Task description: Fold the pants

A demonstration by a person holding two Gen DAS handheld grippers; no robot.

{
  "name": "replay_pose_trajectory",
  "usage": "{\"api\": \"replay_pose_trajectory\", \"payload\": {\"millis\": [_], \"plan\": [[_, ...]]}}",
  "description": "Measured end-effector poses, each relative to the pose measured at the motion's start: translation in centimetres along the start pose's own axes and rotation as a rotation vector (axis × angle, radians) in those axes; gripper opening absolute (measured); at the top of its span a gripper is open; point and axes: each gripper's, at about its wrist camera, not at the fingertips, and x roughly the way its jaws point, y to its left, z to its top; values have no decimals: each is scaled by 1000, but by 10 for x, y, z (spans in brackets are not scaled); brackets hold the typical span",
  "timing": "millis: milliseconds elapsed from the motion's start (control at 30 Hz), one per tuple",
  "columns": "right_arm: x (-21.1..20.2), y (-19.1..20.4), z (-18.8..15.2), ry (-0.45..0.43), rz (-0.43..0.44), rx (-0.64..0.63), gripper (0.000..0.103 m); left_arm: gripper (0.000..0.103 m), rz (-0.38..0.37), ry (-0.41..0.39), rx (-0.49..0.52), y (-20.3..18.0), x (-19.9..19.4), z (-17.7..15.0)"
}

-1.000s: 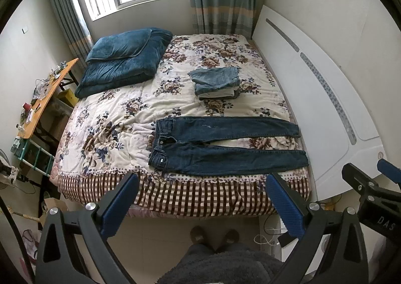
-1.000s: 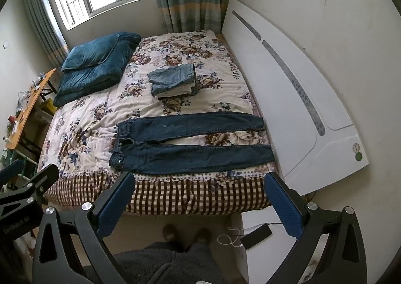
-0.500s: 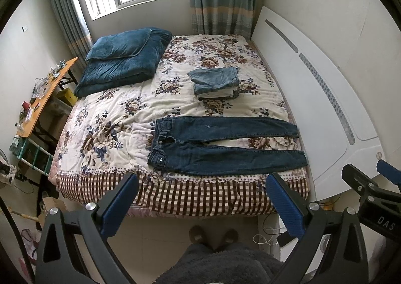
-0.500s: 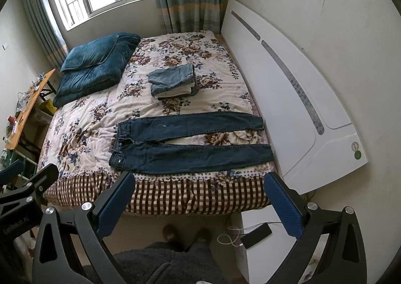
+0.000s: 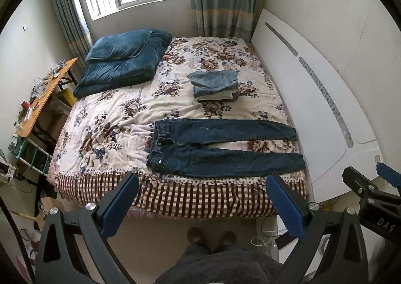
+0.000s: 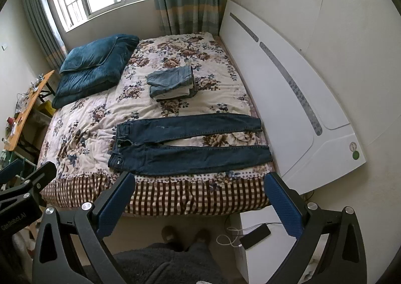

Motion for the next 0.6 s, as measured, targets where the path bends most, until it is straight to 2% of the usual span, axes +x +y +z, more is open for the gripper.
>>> {"api": "replay_pose_trajectory", "payload": {"millis": [400, 500, 600], "plan": [[2, -10, 6, 2, 17, 17, 103, 103, 7, -9, -1, -3, 5, 4], [20, -18, 9, 5, 40, 41, 103, 103, 33, -54, -24, -4, 16, 12], [55, -28, 13, 34, 67, 66, 103, 103, 95, -86, -58, -2, 42, 23]]}}
